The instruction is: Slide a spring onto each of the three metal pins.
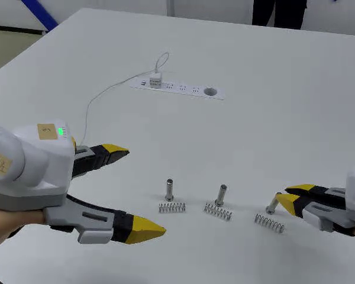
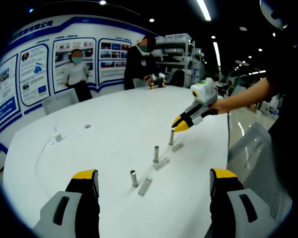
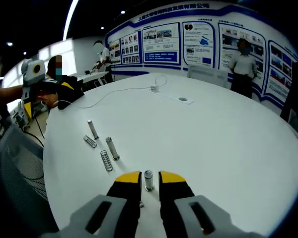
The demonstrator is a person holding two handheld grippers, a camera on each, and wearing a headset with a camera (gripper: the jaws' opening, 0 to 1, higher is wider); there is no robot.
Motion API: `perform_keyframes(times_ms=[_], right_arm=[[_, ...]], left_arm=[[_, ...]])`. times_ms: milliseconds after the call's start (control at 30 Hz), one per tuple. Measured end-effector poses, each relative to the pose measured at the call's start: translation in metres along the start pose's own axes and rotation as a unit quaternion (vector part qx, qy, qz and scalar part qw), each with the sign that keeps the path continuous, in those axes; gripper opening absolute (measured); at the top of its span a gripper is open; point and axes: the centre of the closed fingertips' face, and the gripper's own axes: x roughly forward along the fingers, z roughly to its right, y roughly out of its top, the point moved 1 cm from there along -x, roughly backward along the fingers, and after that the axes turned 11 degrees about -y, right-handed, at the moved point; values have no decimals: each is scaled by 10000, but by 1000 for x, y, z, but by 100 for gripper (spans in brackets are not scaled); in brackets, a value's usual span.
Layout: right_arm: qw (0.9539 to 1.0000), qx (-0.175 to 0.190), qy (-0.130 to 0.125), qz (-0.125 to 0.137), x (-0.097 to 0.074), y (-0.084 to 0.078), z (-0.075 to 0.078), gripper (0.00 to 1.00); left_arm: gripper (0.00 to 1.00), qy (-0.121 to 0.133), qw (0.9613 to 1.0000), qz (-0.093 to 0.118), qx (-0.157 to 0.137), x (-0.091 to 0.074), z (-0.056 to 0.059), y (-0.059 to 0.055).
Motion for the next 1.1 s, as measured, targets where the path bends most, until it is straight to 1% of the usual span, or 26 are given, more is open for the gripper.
perform_keyframes(times_ms=[33,167,233,300,333,433,467,500,567,633,700,900,1033,1100], right_arm=[[10000,-33,-22,-19,-1,-2,1,14],[10000,81,-19,-41,-6,-9,7,15],[9999,58,27,-117,-7,-15,6,16],[9997,2,112,-219,-7,-22,3,17],[9993,-55,170,-313,-8,-27,0,17],[9982,-152,367,-453,-7,-36,-12,19],[9978,-195,398,-484,-6,-38,-14,19],[9972,-246,467,-527,-3,-43,-15,19],[9960,-277,593,-615,-1,-48,-22,19],[9947,-377,657,-695,3,-51,-26,20],[9938,-448,684,-755,6,-54,-27,20],[9912,-572,787,-896,17,-58,-28,19],[9897,-621,882,-942,19,-59,-29,19],[9886,-701,919,-966,20,-61,-30,18]], left_arm=[[95,8,10000,-13,1,0,0,-1],[95,4,10000,-28,-1,1,0,-2],[95,-1,10000,-13,-13,1,-1,-1],[95,3,10000,-13,-18,1,-1,-2],[95,4,10000,-23,-19,1,-2,-2],[95,-4,10000,-26,-35,2,-2,-3],[95,-4,10000,-32,-40,2,-2,-4],[95,-8,10000,-49,-50,2,-2,-5],[95,-15,10000,-76,-59,3,-2,-7],[95,-21,9999,-73,-75,3,-2,-8],[95,-21,9999,-38,-97,3,-2,-7],[94,-17,9999,-79,-144,3,-3,-11],[94,-17,9998,-110,-166,4,-4,-13],[94,-11,9998,-103,-185,4,-4,-14]])
